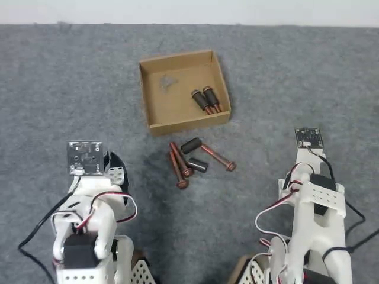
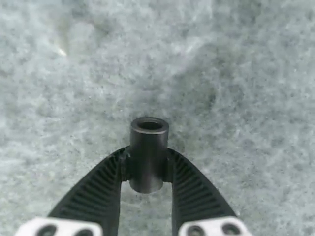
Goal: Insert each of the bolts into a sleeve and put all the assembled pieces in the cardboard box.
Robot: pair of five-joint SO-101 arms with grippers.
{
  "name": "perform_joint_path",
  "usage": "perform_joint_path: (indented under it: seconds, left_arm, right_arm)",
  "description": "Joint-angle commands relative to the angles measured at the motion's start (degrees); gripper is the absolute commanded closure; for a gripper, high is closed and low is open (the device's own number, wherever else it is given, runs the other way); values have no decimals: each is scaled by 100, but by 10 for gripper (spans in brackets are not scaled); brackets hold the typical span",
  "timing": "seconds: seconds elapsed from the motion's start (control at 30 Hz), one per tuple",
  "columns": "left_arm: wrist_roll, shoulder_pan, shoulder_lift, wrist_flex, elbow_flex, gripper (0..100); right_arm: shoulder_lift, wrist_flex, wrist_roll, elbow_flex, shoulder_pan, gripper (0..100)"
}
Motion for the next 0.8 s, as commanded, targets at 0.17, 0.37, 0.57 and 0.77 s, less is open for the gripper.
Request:
perform_joint_path:
  seconds: [0.17,0.37,0.57,0.77]
  left_arm:
    - [-9,44,2303,141,-1886,981]
    - [-308,193,3895,149,-2862,980]
    - [-1371,949,5574,756,-3609,979]
    - [-2444,1705,6936,818,-4092,977]
  right_arm:
    - [-242,-84,-26,-18,57,992]
    - [-242,-84,-26,-18,57,992]
    - [-242,-84,-26,-18,57,992]
    - [-242,-84,-26,-18,75,992]
